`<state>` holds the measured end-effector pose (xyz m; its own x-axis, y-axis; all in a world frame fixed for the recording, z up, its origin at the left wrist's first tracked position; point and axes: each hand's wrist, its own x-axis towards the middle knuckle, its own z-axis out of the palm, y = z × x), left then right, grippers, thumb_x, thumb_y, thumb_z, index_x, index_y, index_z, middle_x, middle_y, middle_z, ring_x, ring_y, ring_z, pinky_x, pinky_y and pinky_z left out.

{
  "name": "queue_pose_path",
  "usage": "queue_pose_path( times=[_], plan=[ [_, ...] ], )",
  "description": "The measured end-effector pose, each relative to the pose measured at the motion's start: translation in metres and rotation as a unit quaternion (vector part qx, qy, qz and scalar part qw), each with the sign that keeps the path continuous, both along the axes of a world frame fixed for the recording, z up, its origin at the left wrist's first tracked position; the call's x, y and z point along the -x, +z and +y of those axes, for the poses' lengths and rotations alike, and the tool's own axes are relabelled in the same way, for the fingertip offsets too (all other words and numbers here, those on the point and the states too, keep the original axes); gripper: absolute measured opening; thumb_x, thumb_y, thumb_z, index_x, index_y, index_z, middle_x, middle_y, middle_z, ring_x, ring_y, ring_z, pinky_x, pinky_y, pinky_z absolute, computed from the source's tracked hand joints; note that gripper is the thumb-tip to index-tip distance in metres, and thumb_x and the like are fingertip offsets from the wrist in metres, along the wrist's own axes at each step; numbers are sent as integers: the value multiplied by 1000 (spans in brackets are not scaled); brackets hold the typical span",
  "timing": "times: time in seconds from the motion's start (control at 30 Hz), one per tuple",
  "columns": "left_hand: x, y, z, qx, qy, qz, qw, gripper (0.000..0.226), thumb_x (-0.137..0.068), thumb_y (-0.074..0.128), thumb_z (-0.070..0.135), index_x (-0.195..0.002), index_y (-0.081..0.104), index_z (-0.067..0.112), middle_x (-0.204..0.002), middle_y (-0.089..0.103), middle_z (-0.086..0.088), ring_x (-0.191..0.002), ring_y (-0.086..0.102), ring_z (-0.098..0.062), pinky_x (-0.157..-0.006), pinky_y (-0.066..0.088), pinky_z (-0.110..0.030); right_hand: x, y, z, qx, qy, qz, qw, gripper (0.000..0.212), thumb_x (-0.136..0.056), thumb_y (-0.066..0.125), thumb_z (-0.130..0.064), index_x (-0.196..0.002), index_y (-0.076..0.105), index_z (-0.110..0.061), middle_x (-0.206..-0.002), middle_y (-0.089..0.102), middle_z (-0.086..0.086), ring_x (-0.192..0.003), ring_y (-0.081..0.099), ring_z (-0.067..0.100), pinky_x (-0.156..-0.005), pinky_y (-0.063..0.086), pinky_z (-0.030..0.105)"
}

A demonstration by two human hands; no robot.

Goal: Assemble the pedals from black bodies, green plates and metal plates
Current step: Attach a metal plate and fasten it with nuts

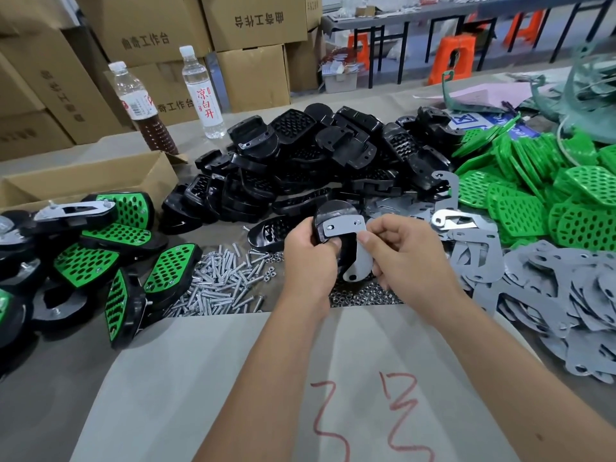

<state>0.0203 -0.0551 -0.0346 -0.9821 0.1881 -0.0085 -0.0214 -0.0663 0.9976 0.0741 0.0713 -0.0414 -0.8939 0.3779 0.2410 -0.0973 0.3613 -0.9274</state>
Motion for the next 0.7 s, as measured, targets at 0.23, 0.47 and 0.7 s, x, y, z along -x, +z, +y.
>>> queue_pose_path(
  times=[0.23, 0.47, 0.7],
  plan=[
    [-1, -1, 2, 13, 8, 8, 1000, 41, -93, 54, -12, -96, 74, 24, -88, 77, 6, -84, 70, -10, -79, 59, -29, -1, 5, -1, -1, -19, -15, 1000, 21, -100, 68, -21, -79, 71, -18, -52, 62, 2, -36, 53, 16, -41, 45, 27],
    [-1, -5, 3, 33, 14, 28, 999, 40, -92, 55, -9, -98, 75, 26, -96, 79, 2, -98, 73, -22, -92, 60, -42, 0, 5, 0, -7, -21, -51, 998, 25, -100, 68, -25, -76, 68, -19, -49, 60, 2, -34, 58, 20, -44, 43, 26],
    [-1, -5, 2, 29, 9, 52, 998, 41, -91, 56, -12, -98, 76, 22, -100, 79, -8, -99, 73, -28, -96, 57, -56, -3, 5, 3, 14, -3, -50, 999, 26, -101, 67, -23, -77, 65, -15, -49, 59, 0, -34, 58, 22, -47, 48, 39]
  ],
)
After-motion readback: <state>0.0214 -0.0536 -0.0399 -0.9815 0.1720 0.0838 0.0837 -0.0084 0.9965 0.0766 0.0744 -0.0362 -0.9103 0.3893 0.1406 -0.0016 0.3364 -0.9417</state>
